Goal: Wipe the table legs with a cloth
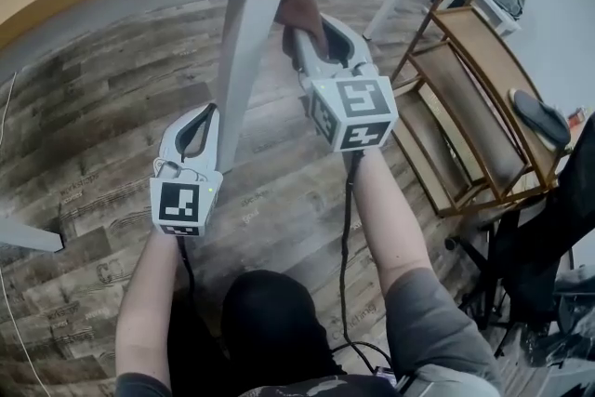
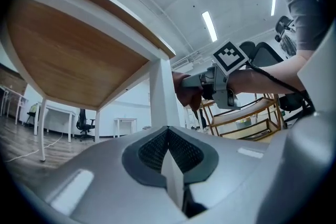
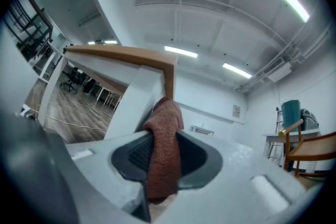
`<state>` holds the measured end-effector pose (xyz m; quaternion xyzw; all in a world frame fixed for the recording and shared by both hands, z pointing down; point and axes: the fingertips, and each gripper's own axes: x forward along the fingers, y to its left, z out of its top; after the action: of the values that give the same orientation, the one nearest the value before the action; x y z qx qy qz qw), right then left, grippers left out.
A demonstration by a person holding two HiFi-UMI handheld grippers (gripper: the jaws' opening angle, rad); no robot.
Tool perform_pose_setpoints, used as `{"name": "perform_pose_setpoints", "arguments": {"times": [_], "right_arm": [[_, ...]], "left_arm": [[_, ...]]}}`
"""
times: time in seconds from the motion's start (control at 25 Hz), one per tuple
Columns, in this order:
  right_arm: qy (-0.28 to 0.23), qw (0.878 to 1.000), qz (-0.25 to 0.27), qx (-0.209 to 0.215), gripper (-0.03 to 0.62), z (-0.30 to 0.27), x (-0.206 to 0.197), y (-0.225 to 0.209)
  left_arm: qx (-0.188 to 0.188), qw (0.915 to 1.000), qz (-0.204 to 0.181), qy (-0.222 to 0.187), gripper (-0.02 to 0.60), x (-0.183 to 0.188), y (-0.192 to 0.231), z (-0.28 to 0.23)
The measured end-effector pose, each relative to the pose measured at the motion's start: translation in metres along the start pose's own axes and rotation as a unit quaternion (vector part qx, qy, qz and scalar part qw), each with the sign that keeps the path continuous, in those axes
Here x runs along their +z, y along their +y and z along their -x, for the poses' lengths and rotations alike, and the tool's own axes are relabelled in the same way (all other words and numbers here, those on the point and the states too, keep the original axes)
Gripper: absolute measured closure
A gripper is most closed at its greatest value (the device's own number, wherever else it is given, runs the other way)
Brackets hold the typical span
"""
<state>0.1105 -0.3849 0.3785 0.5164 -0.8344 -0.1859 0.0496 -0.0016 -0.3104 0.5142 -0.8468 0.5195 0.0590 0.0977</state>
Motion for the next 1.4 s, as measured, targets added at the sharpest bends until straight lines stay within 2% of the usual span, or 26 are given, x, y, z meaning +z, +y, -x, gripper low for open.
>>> {"name": "perform_pose_setpoints", "arguments": {"times": [0.24,0.48,0.6,0.76,1.0,1.16,1.4], "right_arm": [[0.037,0.998,0.036,0.019,0.51,0.013,-0.053,0.036],[0.091,0.995,0.007,0.046,0.51,0.028,-0.134,0.079],[0.132,0.99,-0.013,0.058,0.51,0.037,-0.184,0.101],[0.189,0.979,-0.042,0.071,0.51,0.048,-0.25,0.125],[0.265,0.958,-0.064,0.087,0.51,0.058,-0.331,0.155],[0.3,0.946,-0.066,0.103,0.51,0.062,-0.368,0.175],[0.347,0.925,-0.074,0.136,0.51,0.069,-0.404,0.194]], "left_arm": [[0.007,0.999,0.034,0.03,0.561,-0.025,0.001,0.006],[0.018,0.9942,0.071,0.079,0.561,-0.087,-0.005,0.023],[0.011,0.9902,0.082,0.112,0.561,-0.125,-0.012,0.034],[-0.005,0.9865,0.064,0.151,0.561,-0.163,-0.01,0.05],[0.003,0.9822,0.06,0.178,0.561,-0.196,0.016,0.059],[0.0,0.9806,0.051,0.189,0.561,-0.214,0.025,0.06],[-0.007,0.9769,0.067,0.203,0.561,-0.233,0.015,0.06]]}}
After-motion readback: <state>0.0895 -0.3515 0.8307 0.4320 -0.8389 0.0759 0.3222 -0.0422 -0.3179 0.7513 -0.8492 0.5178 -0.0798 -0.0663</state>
